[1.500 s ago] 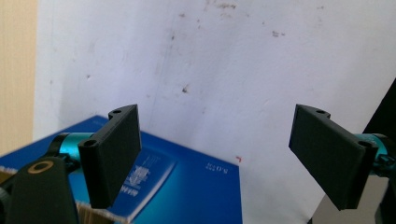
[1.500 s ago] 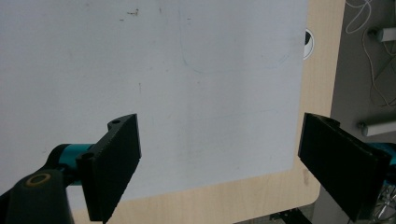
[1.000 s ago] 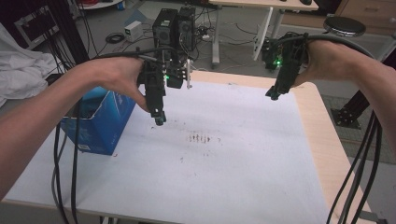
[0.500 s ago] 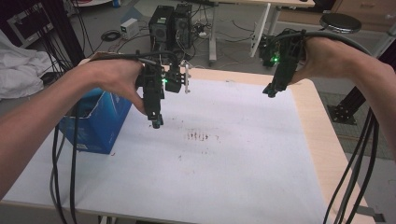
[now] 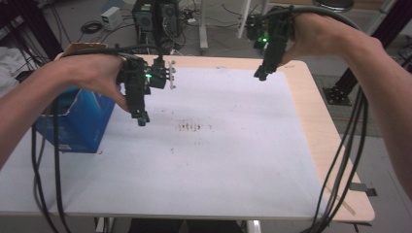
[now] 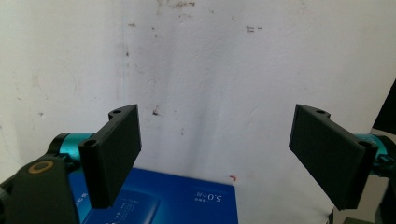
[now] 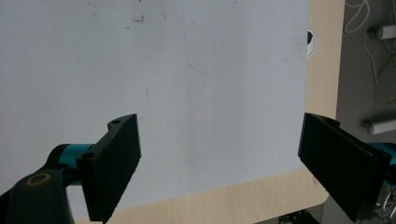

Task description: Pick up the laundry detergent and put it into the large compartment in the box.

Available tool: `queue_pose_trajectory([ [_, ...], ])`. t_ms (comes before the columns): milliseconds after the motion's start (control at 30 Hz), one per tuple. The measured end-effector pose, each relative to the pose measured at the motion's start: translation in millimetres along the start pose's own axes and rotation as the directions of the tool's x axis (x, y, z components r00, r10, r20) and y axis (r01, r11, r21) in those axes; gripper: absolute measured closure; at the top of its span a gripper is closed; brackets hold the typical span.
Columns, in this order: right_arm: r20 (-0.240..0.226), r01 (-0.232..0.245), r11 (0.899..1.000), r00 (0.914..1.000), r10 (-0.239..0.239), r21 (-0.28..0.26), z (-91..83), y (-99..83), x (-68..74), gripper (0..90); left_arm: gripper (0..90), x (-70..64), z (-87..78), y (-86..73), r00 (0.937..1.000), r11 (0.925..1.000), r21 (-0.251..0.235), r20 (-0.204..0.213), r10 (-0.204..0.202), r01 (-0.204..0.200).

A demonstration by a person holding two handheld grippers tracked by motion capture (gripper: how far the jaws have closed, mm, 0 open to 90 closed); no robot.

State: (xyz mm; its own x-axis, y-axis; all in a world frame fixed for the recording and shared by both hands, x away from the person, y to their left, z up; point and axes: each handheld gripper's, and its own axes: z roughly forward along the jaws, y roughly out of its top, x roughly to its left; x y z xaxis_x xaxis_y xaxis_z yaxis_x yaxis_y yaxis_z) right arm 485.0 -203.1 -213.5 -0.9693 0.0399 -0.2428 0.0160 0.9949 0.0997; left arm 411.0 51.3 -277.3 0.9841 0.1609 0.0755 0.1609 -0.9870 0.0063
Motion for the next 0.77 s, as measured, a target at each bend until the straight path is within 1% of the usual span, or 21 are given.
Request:
queue_pose_trajectory([
  [67,-0.002,-0.003,1.0,1.0,0.003,0.002,1.4,0.0,0.3,12.3,16.9,-0.1,0.1,1.0,0.9999,0.9999,0.006,0.008,0.009,-0.009],
  [167,-0.005,0.001,1.0,1.0,-0.001,0.001,2.6,0.6,0.2,12.3,16.9,-0.3,0.7,2.0,0.9999,0.9999,0.006,0.006,0.013,-0.013],
  [533,-0.005,-0.003,1.0,1.0,0.003,0.001,3.7,-0.9,-0.8,12.3,16.9,-1.3,2.6,2.3,0.9999,0.9999,0.004,0.009,0.011,-0.011],
  [567,-0.009,-0.003,1.0,1.0,0.003,-0.001,4.2,-0.8,-0.7,12.3,16.9,-1.2,2.2,2.2,0.9998,0.9998,0.008,0.009,0.018,-0.018],
  [633,-0.007,-0.005,1.0,1.0,0.005,-0.003,4.8,-0.7,-0.1,12.3,16.9,-2.1,3.3,1.4,0.9998,0.9999,0.002,0.015,0.011,-0.011],
  [767,-0.013,-0.006,1.0,0.9999,0.006,0.004,7.0,-0.3,0.2,12.3,16.9,-2.2,5.0,-0.1,0.9998,0.9999,0.006,0.018,0.009,-0.009],
])
